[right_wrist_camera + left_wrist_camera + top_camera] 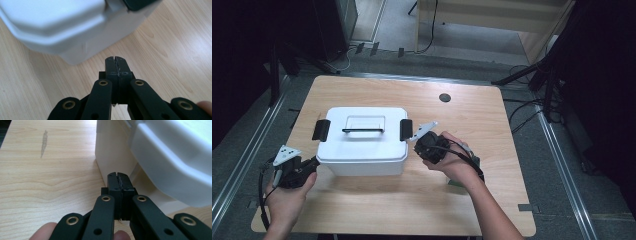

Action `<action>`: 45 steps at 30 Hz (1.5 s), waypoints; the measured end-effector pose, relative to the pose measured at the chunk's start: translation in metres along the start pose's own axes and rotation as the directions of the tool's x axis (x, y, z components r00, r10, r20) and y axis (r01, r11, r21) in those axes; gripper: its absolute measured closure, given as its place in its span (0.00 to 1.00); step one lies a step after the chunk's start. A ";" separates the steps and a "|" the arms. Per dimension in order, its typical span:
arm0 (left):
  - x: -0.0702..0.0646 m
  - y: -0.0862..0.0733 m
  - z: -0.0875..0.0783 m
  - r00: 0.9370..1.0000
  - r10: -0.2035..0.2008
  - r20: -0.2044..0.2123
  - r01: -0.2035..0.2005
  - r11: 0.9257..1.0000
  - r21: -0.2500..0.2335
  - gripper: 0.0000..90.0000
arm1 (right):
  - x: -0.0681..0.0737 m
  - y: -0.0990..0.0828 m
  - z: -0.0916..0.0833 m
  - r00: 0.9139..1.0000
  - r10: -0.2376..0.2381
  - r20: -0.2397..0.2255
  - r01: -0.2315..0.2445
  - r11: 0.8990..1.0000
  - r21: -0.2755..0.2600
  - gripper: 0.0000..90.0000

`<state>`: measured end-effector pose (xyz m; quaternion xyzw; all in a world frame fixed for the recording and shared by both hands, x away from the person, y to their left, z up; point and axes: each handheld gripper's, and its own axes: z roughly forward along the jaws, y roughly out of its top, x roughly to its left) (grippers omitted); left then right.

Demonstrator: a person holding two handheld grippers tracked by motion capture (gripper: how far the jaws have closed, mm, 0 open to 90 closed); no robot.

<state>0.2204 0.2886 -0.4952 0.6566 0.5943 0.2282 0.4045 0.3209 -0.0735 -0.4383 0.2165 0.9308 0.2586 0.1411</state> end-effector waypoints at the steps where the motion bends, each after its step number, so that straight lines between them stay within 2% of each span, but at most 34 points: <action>1: 0.000 0.000 0.000 1.000 0.000 0.000 0.000 1.000 0.000 1.00 | 0.001 0.002 0.001 1.000 -0.005 -0.004 0.005 1.000 -0.002 1.00; 7: -0.002 0.001 0.001 1.000 0.004 0.006 -0.004 1.000 0.007 1.00 | 0.007 0.011 0.005 0.999 -0.022 -0.029 0.021 1.000 -0.016 1.00; 9: -0.004 0.002 0.002 1.000 0.006 0.007 -0.006 1.000 0.006 1.00 | 0.008 0.011 0.007 1.000 -0.026 -0.019 0.025 1.000 -0.005 1.00; 15: -0.011 0.004 0.006 1.000 0.023 0.020 -0.023 1.000 0.012 1.00 | 0.003 0.006 0.008 1.000 -0.009 -0.024 0.008 1.000 -0.008 1.00; 23: -0.029 0.010 0.019 0.999 0.036 0.036 -0.036 0.999 0.015 1.00 | -0.009 -0.009 0.005 1.000 0.013 -0.020 -0.013 1.000 -0.001 1.00; 29: -0.045 0.014 0.030 0.997 0.047 0.061 -0.048 0.999 0.016 1.00 | -0.020 -0.026 -0.002 0.999 0.051 -0.010 -0.051 0.999 -0.004 1.00; 32: -0.048 0.015 0.032 0.996 0.057 0.063 -0.058 0.998 0.019 1.00 | -0.023 -0.031 -0.006 0.998 0.056 -0.010 -0.056 0.998 -0.006 1.00; 36: -0.048 0.014 0.031 0.996 0.051 0.067 -0.051 0.999 0.009 1.00 | -0.025 -0.035 -0.008 0.998 0.056 -0.024 -0.057 0.998 -0.023 1.00; 37: -0.046 0.013 0.028 0.998 0.038 0.048 -0.037 0.999 -0.007 1.00 | -0.028 -0.037 -0.010 0.998 0.056 -0.011 -0.056 0.998 -0.031 1.00; 39: -0.042 0.012 0.026 0.998 0.032 0.051 -0.031 0.999 -0.009 0.88 | -0.029 -0.038 -0.011 0.998 0.055 -0.001 -0.055 0.998 -0.029 1.00; 40: -0.040 0.010 0.024 0.999 0.025 0.047 -0.025 1.000 -0.014 0.81 | -0.033 -0.042 -0.014 0.999 0.033 -0.004 -0.033 0.999 -0.019 0.95; 41: -0.035 0.007 0.020 1.000 0.011 -0.011 -0.011 1.000 -0.016 0.72 | -0.034 -0.044 -0.016 1.000 0.005 -0.006 -0.006 1.000 -0.017 0.91; 42: -0.032 0.005 0.017 1.000 0.002 -0.016 -0.002 1.000 -0.020 0.67 | -0.034 -0.046 -0.017 1.000 -0.024 -0.004 0.024 1.000 -0.010 0.87; 43: -0.029 0.001 0.015 1.000 -0.011 -0.018 0.010 0.999 -0.036 0.66 | -0.034 -0.047 -0.018 0.999 -0.050 -0.009 0.050 0.999 0.006 0.85; 45: -0.023 -0.006 0.011 0.998 -0.011 -0.062 0.008 0.999 -0.051 0.55 | -0.034 -0.050 -0.021 0.996 -0.083 -0.039 0.084 0.996 0.023 0.81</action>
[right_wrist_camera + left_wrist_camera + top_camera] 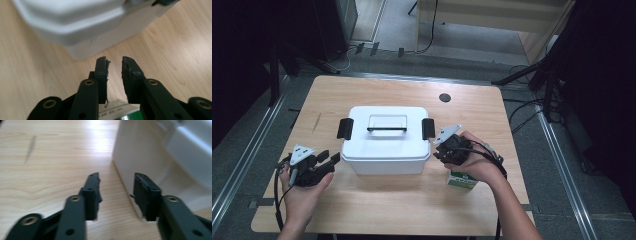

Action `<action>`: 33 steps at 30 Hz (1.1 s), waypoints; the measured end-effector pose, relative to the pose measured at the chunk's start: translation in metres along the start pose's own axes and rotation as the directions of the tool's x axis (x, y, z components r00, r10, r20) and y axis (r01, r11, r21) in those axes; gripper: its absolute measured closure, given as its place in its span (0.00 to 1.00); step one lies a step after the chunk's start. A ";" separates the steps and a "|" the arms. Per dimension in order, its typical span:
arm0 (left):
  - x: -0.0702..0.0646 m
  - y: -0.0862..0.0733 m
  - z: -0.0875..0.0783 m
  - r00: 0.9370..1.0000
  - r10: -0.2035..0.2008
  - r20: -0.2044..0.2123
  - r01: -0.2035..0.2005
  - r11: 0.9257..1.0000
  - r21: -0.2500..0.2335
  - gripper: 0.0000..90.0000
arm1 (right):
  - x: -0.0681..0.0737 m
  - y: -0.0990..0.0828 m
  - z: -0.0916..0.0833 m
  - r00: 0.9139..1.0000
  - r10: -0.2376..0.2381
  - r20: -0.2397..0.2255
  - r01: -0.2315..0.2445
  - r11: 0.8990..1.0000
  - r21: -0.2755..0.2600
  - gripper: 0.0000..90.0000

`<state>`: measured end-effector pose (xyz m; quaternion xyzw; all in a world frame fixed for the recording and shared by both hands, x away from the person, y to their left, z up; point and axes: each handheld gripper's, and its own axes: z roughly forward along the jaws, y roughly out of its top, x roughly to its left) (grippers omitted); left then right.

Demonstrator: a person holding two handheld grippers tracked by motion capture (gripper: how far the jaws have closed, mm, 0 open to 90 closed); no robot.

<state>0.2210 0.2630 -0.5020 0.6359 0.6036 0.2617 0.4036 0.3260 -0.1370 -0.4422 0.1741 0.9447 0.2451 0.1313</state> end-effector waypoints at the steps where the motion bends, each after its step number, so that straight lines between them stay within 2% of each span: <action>1: 0.003 -0.004 -0.001 1.000 -0.005 -0.012 0.005 1.000 -0.002 0.49 | 0.000 -0.001 -0.002 1.000 -0.011 -0.020 0.011 1.000 0.001 0.80; 3: 0.007 -0.012 -0.002 0.999 -0.006 -0.040 0.005 1.000 -0.006 0.37 | -0.001 -0.003 -0.005 0.997 -0.063 -0.039 0.063 0.998 0.000 0.75; 4: 0.007 -0.012 -0.002 0.999 -0.006 -0.040 0.005 1.000 -0.006 0.30 | -0.001 -0.003 -0.005 0.997 -0.063 -0.039 0.063 0.998 0.000 0.75; 5: 0.008 -0.016 -0.002 0.998 -0.004 -0.057 0.004 1.000 -0.006 0.25 | -0.002 -0.003 -0.009 0.996 -0.082 -0.044 0.083 0.996 0.030 0.73; 6: 0.010 -0.023 -0.002 0.996 -0.002 -0.094 0.000 1.000 -0.013 0.19 | -0.002 -0.003 -0.011 0.995 -0.090 -0.042 0.092 0.995 0.044 0.72; 8: 0.011 -0.025 -0.002 0.994 0.003 -0.105 -0.005 1.000 -0.024 0.10 | -0.003 -0.002 -0.013 0.994 -0.101 -0.041 0.103 0.992 0.065 0.69; 9: 0.013 -0.030 -0.003 0.992 0.011 -0.126 -0.016 0.999 -0.042 0.07 | -0.003 0.000 -0.018 0.992 -0.121 -0.036 0.124 0.987 0.106 0.57; 10: 0.013 -0.030 -0.003 0.992 0.011 -0.126 -0.016 0.999 -0.042 0.03 | -0.003 0.000 -0.018 0.992 -0.121 -0.036 0.124 0.987 0.106 0.57; 11: 0.016 -0.032 -0.004 0.992 0.017 -0.129 -0.025 0.998 -0.058 0.01 | -0.004 0.002 -0.022 0.990 -0.137 -0.042 0.141 0.981 0.136 0.49; 12: 0.018 -0.034 -0.005 0.989 0.020 -0.145 -0.031 0.997 -0.072 0.00 | -0.004 0.004 -0.024 0.989 -0.139 -0.044 0.144 0.979 0.145 0.45; 13: 0.018 -0.034 -0.005 0.989 0.020 -0.145 -0.031 0.997 -0.072 0.00 | -0.006 0.006 -0.026 0.988 -0.142 -0.052 0.149 0.977 0.153 0.41; 14: 0.021 -0.036 -0.007 0.990 0.023 -0.140 -0.037 0.994 -0.099 0.00 | -0.007 0.007 -0.028 0.988 -0.143 -0.059 0.151 0.975 0.164 0.38; 15: 0.023 -0.037 -0.007 0.988 0.025 -0.150 -0.041 0.994 -0.105 0.00 | -0.008 0.009 -0.030 0.987 -0.149 -0.062 0.158 0.971 0.177 0.35; 16: 0.023 -0.037 -0.007 0.988 0.025 -0.150 -0.041 0.994 -0.105 0.00 | -0.008 0.009 -0.030 0.987 -0.149 -0.062 0.158 0.971 0.177 0.35; 17: 0.027 -0.040 -0.007 0.993 0.017 -0.115 -0.030 0.993 -0.110 0.00 | -0.011 0.013 -0.033 0.984 -0.160 -0.075 0.173 0.964 0.204 0.29; 18: 0.027 -0.040 -0.007 0.993 0.017 -0.115 -0.030 0.993 -0.110 0.00 | -0.011 0.013 -0.033 0.984 -0.160 -0.075 0.173 0.964 0.204 0.29; 20: 0.029 -0.043 -0.007 0.992 0.010 -0.127 -0.025 0.992 -0.120 0.00 | -0.016 0.019 -0.039 0.980 -0.166 -0.109 0.186 0.958 0.219 0.25; 21: 0.033 -0.046 -0.007 0.994 0.006 -0.114 -0.020 0.992 -0.123 0.00 | -0.018 0.022 -0.041 0.979 -0.173 -0.109 0.193 0.956 0.220 0.25; 25: 0.038 -0.048 -0.005 0.991 0.002 -0.131 -0.017 0.993 -0.113 0.00 | -0.022 0.034 -0.050 0.972 -0.194 -0.132 0.221 0.946 0.239 0.30; 30: 0.037 -0.048 -0.006 0.992 0.013 -0.124 -0.030 0.990 -0.136 0.00 | -0.025 0.049 -0.057 0.966 -0.216 -0.140 0.246 0.936 0.251 0.32; 31: 0.037 -0.047 -0.007 0.990 0.029 -0.140 -0.050 0.988 -0.147 0.00 | -0.026 0.056 -0.059 0.965 -0.218 -0.144 0.249 0.934 0.255 0.34; 33: 0.037 -0.047 -0.008 0.988 0.032 -0.153 -0.057 0.986 -0.160 0.00 | -0.027 0.064 -0.060 0.961 -0.233 -0.147 0.264 0.932 0.250 0.35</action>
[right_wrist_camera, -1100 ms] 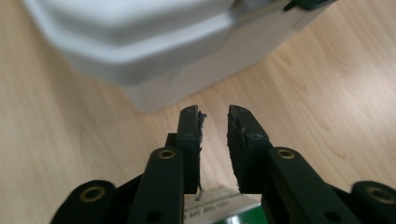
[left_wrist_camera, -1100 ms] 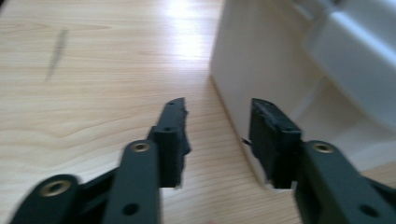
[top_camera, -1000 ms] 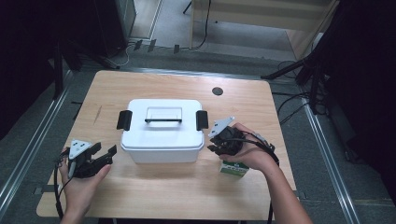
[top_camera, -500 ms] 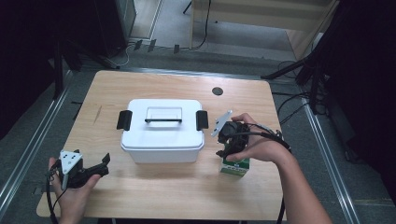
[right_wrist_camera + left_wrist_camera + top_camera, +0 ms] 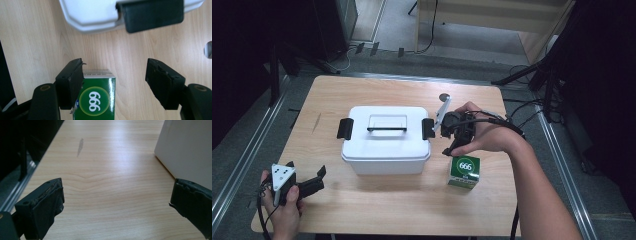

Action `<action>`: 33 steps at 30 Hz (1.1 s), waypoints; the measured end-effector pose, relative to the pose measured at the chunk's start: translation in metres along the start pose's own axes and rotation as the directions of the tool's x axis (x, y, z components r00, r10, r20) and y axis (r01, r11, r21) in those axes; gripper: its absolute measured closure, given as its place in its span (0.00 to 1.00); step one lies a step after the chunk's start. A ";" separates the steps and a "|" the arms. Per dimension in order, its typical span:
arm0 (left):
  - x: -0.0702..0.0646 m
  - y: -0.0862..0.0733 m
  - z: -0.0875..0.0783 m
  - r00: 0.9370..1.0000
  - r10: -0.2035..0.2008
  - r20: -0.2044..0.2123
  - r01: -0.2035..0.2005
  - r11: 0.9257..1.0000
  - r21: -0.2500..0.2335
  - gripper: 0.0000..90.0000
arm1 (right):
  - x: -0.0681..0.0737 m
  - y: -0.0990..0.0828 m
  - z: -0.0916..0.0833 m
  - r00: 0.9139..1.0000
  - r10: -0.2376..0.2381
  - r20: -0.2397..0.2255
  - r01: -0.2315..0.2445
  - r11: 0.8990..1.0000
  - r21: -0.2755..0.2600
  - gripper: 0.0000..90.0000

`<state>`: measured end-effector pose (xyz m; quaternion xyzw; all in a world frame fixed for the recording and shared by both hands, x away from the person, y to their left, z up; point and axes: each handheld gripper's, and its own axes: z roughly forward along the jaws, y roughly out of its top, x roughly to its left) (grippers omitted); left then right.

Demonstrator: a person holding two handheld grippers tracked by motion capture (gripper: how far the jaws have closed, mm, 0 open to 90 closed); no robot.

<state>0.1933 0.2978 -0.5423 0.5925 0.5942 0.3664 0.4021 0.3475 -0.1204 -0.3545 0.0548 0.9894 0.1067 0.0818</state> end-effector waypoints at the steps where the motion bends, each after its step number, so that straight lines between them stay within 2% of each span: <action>1: 0.000 0.000 0.000 1.000 0.000 0.000 0.000 1.000 0.000 0.00 | -0.001 0.003 -0.001 1.000 -0.004 0.004 0.004 1.000 0.005 0.36; 6: 0.003 -0.002 0.003 1.000 0.002 -0.004 -0.002 1.000 0.008 0.00 | -0.005 0.018 -0.006 1.000 -0.020 -0.006 0.020 1.000 0.007 0.39; 8: 0.003 -0.005 0.005 1.000 0.001 -0.017 0.000 1.000 0.015 0.00 | -0.009 0.030 -0.007 1.000 -0.022 -0.010 0.022 1.000 0.008 0.39; 13: 0.002 -0.006 0.007 1.000 0.008 -0.015 -0.008 1.000 0.014 0.00 | -0.013 0.048 -0.006 0.999 -0.046 -0.016 0.046 0.999 0.008 0.42; 14: 0.001 -0.006 0.007 1.000 0.015 -0.013 -0.015 1.000 0.016 0.00 | -0.013 0.056 -0.006 0.999 -0.051 -0.011 0.051 0.999 0.012 0.44; 18: 0.002 -0.006 0.007 1.000 0.007 -0.008 -0.007 1.000 0.016 0.00 | -0.014 0.070 -0.005 0.998 -0.064 -0.013 0.064 0.998 0.007 0.50; 25: 0.002 -0.006 0.007 1.000 0.013 -0.006 -0.012 1.000 0.020 0.00 | -0.013 0.085 -0.004 0.998 -0.067 -0.003 0.067 0.998 0.002 0.59; 29: 0.002 -0.006 0.007 1.000 0.005 -0.003 -0.005 1.000 0.020 0.00 | -0.012 0.096 -0.001 0.996 -0.087 0.008 0.087 0.996 0.001 0.64; 30: 0.002 -0.006 0.007 1.000 0.005 -0.003 -0.005 1.000 0.020 0.00 | -0.011 0.097 -0.001 0.997 -0.071 0.004 0.071 0.997 0.012 0.65; 33: 0.002 -0.006 0.007 1.000 0.004 -0.001 -0.004 1.000 0.021 0.00 | -0.012 0.104 0.001 0.996 -0.088 0.002 0.088 0.996 -0.001 0.69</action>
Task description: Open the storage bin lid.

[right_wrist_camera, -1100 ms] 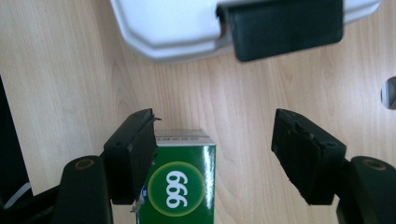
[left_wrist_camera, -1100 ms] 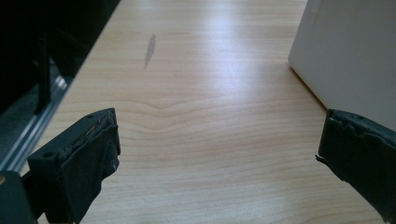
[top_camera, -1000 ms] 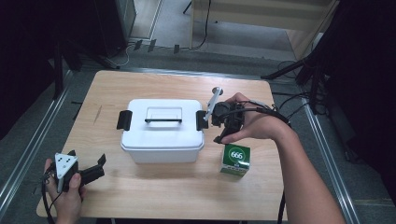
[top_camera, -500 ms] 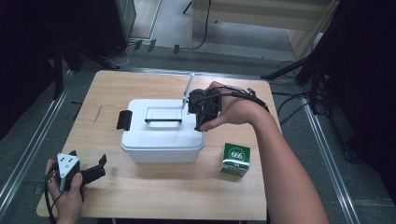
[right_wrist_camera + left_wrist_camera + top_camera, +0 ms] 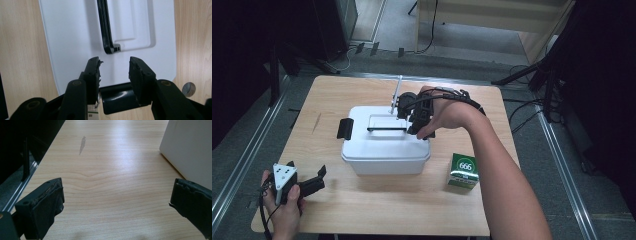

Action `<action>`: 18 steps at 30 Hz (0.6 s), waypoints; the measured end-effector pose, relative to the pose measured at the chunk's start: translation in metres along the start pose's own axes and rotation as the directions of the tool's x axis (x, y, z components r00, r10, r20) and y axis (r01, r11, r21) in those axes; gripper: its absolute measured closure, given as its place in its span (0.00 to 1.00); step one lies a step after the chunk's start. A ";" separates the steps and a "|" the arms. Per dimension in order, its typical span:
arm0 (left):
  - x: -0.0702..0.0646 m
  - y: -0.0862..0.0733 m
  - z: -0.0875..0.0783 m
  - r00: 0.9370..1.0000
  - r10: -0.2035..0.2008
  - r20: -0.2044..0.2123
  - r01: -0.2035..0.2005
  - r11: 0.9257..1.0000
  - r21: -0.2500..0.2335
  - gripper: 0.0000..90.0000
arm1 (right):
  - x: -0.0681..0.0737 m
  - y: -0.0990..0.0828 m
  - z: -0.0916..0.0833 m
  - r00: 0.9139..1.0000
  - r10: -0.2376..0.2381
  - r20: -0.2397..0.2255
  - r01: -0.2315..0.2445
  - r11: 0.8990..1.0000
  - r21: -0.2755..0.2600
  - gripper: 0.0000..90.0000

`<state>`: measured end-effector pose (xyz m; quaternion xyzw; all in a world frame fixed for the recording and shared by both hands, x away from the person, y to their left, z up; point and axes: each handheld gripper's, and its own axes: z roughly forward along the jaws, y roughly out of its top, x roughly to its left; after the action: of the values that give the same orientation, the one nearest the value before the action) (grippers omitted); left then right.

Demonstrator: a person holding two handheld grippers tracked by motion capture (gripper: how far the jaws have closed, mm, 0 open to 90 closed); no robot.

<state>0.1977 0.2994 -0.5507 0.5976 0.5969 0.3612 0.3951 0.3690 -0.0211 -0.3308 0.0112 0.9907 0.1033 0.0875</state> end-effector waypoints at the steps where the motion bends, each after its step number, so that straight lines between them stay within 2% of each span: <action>1: 0.000 0.000 0.000 1.000 0.000 0.000 0.000 1.000 0.001 0.00 | 0.000 0.002 0.000 1.000 0.005 -0.001 -0.005 1.000 0.003 0.70; 6: 0.000 0.000 0.000 1.000 0.008 -0.002 -0.008 1.000 0.003 0.00 | 0.002 0.014 0.004 1.000 -0.004 -0.014 0.004 1.000 0.014 0.72; 7: -0.001 0.000 0.000 1.000 0.009 -0.003 -0.009 1.000 -0.001 0.00 | 0.001 0.017 0.005 1.000 -0.019 -0.016 0.020 1.000 0.011 0.72; 15: -0.001 0.000 0.000 1.000 0.012 0.000 -0.012 1.000 -0.001 0.00 | 0.001 0.031 0.013 0.999 -0.009 -0.032 0.010 1.000 0.030 0.75; 18: -0.002 0.000 0.000 1.000 0.016 -0.006 -0.016 1.000 0.000 0.00 | 0.001 0.034 0.016 0.999 -0.028 -0.035 0.029 0.999 0.035 0.78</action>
<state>0.1977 0.2978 -0.5506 0.6015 0.5932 0.3661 0.3903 0.3710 0.0157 -0.3394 -0.0031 0.9938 0.0845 0.0716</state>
